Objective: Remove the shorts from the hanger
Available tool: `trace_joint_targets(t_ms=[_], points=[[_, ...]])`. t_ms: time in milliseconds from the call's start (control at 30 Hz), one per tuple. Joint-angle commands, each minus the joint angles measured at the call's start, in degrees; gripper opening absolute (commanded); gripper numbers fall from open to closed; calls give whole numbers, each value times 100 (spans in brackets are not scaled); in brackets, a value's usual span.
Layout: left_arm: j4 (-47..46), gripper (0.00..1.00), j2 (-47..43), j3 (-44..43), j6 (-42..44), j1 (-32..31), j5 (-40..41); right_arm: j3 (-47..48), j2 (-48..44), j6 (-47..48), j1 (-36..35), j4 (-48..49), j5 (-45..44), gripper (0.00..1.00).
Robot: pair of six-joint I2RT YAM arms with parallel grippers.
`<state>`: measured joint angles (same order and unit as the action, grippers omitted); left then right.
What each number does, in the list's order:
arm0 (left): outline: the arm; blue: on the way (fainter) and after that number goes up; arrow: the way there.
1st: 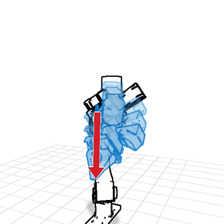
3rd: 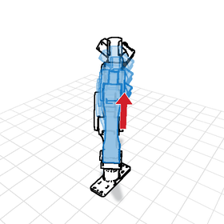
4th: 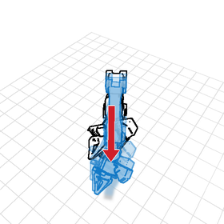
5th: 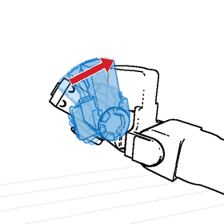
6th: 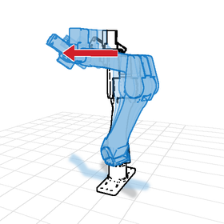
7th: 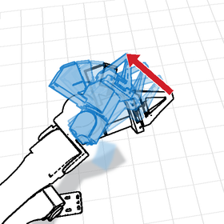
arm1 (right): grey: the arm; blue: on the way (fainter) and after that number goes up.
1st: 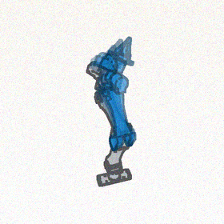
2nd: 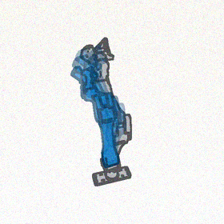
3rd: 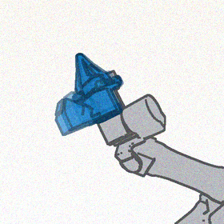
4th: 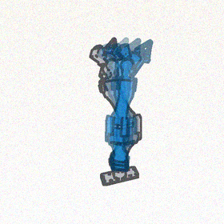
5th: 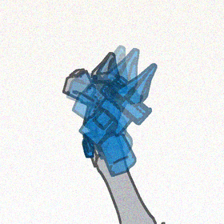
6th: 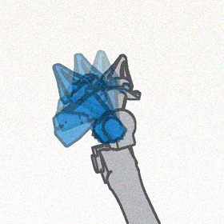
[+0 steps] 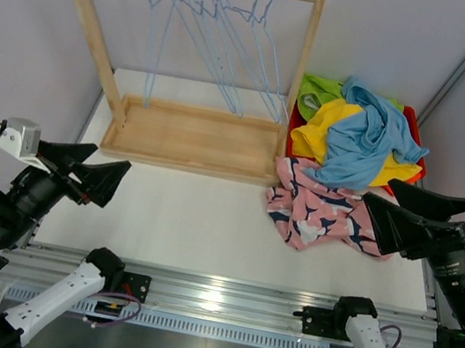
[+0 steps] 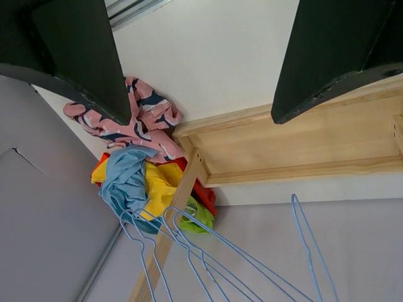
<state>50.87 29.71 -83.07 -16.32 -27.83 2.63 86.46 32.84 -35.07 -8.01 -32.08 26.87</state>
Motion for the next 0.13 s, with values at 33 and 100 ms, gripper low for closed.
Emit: trace_joint_targets(t_ms=[33,100], points=[[-7,99,157,-254,67,-29,0,292,222,-149,458,-193,740,99],[2,99,175,-306,85,-29,61,398,302,-79,598,-377,741,100]])
